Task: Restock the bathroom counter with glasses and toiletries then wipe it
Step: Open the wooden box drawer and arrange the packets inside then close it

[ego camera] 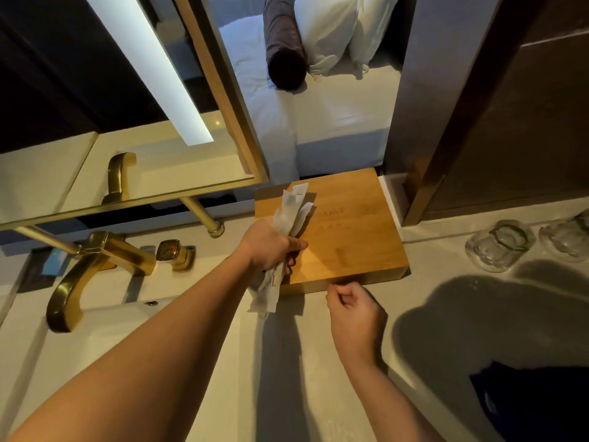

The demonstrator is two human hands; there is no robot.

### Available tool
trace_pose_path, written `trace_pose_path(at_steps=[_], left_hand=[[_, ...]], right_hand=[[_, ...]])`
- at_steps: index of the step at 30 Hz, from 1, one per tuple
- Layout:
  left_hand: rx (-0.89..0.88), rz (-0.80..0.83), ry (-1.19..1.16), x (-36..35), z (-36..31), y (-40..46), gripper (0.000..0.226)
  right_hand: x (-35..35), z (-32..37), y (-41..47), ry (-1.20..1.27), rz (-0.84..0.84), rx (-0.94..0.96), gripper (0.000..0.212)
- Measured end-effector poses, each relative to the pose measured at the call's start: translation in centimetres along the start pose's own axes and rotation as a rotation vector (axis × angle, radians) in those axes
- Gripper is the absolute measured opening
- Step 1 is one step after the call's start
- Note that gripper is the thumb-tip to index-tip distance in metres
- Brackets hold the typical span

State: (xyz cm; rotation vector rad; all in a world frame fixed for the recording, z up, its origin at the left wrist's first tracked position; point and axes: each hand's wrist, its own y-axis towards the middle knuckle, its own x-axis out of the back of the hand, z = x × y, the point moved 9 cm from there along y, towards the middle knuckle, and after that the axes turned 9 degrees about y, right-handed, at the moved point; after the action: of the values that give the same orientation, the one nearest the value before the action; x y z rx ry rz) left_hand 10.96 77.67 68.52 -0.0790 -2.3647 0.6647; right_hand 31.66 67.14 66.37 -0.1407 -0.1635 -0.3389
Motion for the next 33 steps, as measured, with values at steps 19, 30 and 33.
trace_pose_path(at_steps=[19,30,33], left_hand=[[0.006,-0.039,-0.213,-0.1,1.1,-2.8,0.013],[-0.363,-0.242,0.546,0.1,-1.3,-7.1,0.027],[-0.403,-0.247,0.661,-0.9,-1.5,-7.4,0.045]], right_hand=[[1.8,-0.8,-2.5,0.010,0.055,-0.064,0.016],[3.3,-1.5,-5.6,-0.076,0.127,-0.079,0.023],[3.8,-1.2,-6.1,-0.066,0.117,-0.057,0.027]])
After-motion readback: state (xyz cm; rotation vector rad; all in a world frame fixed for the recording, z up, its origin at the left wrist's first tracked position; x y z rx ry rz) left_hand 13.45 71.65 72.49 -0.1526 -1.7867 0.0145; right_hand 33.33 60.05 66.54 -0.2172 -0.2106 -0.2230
